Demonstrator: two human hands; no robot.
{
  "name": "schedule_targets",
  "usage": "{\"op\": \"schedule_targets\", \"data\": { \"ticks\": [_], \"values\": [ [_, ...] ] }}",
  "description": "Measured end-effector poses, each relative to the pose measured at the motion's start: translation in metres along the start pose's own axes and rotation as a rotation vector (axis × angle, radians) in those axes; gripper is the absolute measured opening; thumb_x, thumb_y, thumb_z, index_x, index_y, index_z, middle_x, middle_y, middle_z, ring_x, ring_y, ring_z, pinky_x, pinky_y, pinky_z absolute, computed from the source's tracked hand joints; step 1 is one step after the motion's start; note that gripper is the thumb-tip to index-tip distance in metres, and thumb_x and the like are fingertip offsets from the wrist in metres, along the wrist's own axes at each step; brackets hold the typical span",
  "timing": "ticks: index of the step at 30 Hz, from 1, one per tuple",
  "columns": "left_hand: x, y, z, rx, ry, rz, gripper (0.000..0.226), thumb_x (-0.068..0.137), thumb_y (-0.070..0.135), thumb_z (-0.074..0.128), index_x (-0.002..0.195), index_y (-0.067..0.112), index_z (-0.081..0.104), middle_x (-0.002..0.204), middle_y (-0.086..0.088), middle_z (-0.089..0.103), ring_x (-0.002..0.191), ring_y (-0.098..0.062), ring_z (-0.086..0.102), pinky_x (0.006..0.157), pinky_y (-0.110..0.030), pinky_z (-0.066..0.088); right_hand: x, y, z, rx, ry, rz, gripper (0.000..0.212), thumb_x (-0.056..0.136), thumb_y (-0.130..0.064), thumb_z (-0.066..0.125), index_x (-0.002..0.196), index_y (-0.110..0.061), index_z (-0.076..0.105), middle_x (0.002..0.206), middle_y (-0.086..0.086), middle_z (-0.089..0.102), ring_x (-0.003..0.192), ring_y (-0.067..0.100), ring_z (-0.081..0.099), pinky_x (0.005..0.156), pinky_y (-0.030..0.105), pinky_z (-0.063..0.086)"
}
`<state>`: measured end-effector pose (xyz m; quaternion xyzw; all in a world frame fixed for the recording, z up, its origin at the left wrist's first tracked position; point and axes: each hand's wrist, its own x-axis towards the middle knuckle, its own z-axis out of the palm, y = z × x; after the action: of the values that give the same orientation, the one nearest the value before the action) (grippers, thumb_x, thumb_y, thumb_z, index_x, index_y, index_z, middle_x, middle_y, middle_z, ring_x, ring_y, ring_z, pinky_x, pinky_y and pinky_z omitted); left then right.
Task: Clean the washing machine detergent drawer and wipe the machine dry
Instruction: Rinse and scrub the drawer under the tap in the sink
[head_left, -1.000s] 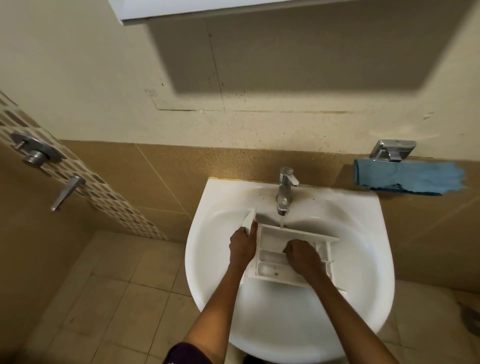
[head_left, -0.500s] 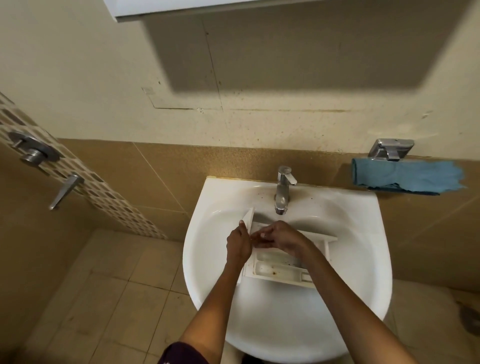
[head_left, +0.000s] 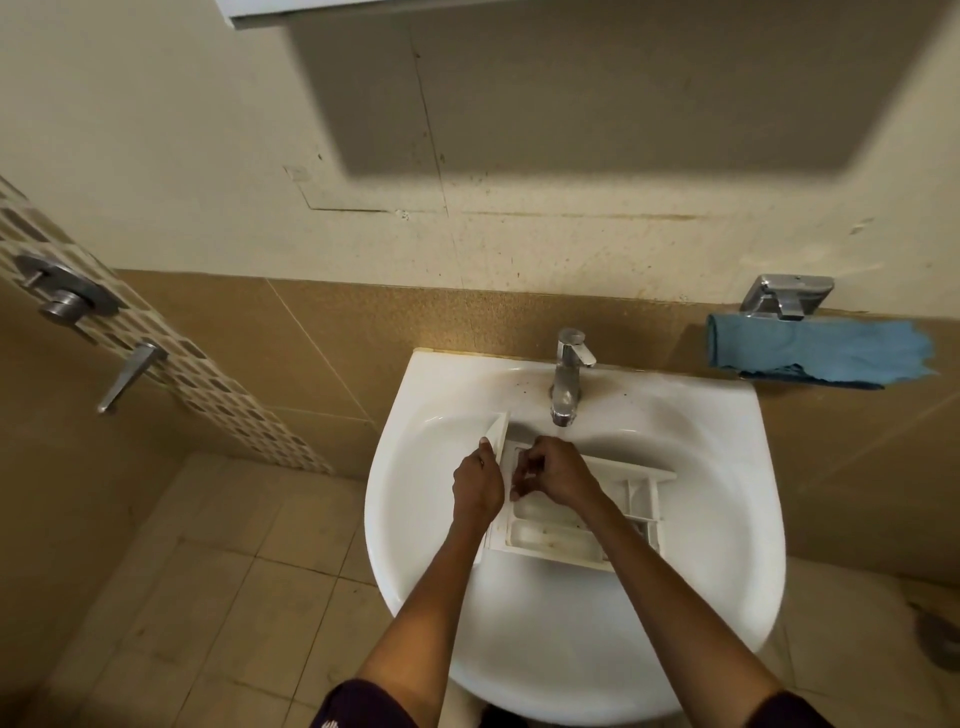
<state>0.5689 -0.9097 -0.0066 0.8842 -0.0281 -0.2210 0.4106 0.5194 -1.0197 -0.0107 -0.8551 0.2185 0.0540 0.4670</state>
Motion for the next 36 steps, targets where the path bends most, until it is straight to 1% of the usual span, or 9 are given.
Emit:
{"op": "schedule_targets", "data": {
  "ticks": [3, 6, 8, 11, 16, 22, 28, 33, 36],
  "values": [
    [-0.001, 0.001, -0.001, 0.004, -0.006, 0.001, 0.058, 0.103, 0.035, 0.018, 0.109, -0.004, 0.060, 0.118, -0.023, 0.060, 0.109, -0.036, 0.055, 0.096, -0.039, 0.040, 0.000, 0.002, 0.004, 0.167, 0.224, 0.035, 0.014, 0.067, -0.006, 0.080, 0.077, 0.001, 0.074, 0.082, 0.013, 0.073, 0.072, 0.017, 0.066, 0.063, 0.008, 0.042],
    [-0.002, 0.003, -0.001, -0.002, -0.009, -0.003, 0.057, 0.103, 0.035, 0.018, 0.110, -0.003, 0.060, 0.120, -0.023, 0.059, 0.110, -0.035, 0.055, 0.098, -0.039, 0.040, 0.002, 0.002, 0.007, 0.175, 0.302, 0.061, 0.014, 0.071, -0.009, 0.078, 0.079, 0.001, 0.075, 0.081, 0.015, 0.073, 0.075, 0.021, 0.067, 0.067, 0.019, 0.045],
    [-0.002, 0.002, -0.001, -0.002, -0.009, -0.010, 0.057, 0.103, 0.035, 0.018, 0.111, -0.003, 0.060, 0.120, -0.023, 0.059, 0.111, -0.035, 0.054, 0.098, -0.039, 0.040, 0.000, 0.003, 0.007, 0.138, 0.249, 0.075, 0.016, 0.069, -0.012, 0.080, 0.077, 0.000, 0.074, 0.081, 0.014, 0.073, 0.073, 0.018, 0.065, 0.065, 0.021, 0.046],
    [-0.001, 0.001, -0.001, -0.005, -0.005, -0.009, 0.057, 0.103, 0.035, 0.018, 0.109, -0.003, 0.060, 0.119, -0.022, 0.060, 0.110, -0.035, 0.055, 0.097, -0.039, 0.040, -0.003, 0.004, 0.007, 0.118, 0.147, 0.068, 0.013, 0.067, -0.009, 0.079, 0.078, -0.002, 0.075, 0.083, 0.011, 0.073, 0.072, 0.012, 0.063, 0.060, 0.009, 0.043],
    [-0.002, 0.002, -0.001, 0.002, -0.003, -0.005, 0.057, 0.103, 0.034, 0.018, 0.106, -0.003, 0.061, 0.118, -0.023, 0.060, 0.110, -0.036, 0.054, 0.095, -0.038, 0.039, 0.004, -0.003, 0.013, 0.233, 0.380, 0.112, 0.009, 0.072, -0.007, 0.076, 0.073, 0.001, 0.072, 0.077, 0.014, 0.072, 0.068, 0.018, 0.063, 0.066, 0.020, 0.043],
    [0.000, 0.001, 0.001, -0.003, -0.002, -0.012, 0.057, 0.103, 0.035, 0.018, 0.110, -0.002, 0.060, 0.119, -0.022, 0.060, 0.110, -0.035, 0.054, 0.099, -0.041, 0.040, 0.000, 0.000, 0.006, 0.128, 0.124, 0.158, 0.011, 0.065, -0.006, 0.078, 0.073, 0.000, 0.073, 0.064, 0.002, 0.063, 0.058, 0.007, 0.056, 0.060, 0.018, 0.040],
    [-0.001, 0.001, 0.001, -0.007, -0.001, -0.012, 0.057, 0.102, 0.035, 0.019, 0.108, -0.003, 0.061, 0.117, -0.023, 0.061, 0.109, -0.036, 0.055, 0.097, -0.041, 0.040, 0.008, -0.010, 0.014, 0.311, 0.407, 0.246, 0.005, 0.072, -0.002, 0.069, 0.068, 0.000, 0.072, 0.053, 0.003, 0.060, 0.049, 0.011, 0.056, 0.058, 0.021, 0.046],
    [-0.001, 0.001, 0.000, 0.000, 0.006, -0.007, 0.057, 0.103, 0.035, 0.018, 0.108, -0.003, 0.061, 0.116, -0.022, 0.061, 0.107, -0.034, 0.056, 0.096, -0.040, 0.041, 0.003, -0.001, 0.016, 0.321, 0.270, 0.266, 0.012, 0.071, -0.004, 0.074, 0.060, -0.001, 0.068, 0.053, 0.008, 0.062, 0.046, 0.015, 0.057, 0.060, 0.029, 0.054],
    [0.000, 0.000, 0.001, 0.002, 0.007, 0.002, 0.058, 0.102, 0.035, 0.018, 0.107, -0.004, 0.061, 0.115, -0.024, 0.061, 0.107, -0.036, 0.056, 0.096, -0.041, 0.041, 0.006, -0.003, 0.014, 0.298, 0.306, 0.238, 0.009, 0.070, -0.003, 0.071, 0.063, 0.002, 0.070, 0.048, 0.001, 0.060, 0.038, 0.001, 0.054, 0.053, 0.014, 0.048]
  ]
}}
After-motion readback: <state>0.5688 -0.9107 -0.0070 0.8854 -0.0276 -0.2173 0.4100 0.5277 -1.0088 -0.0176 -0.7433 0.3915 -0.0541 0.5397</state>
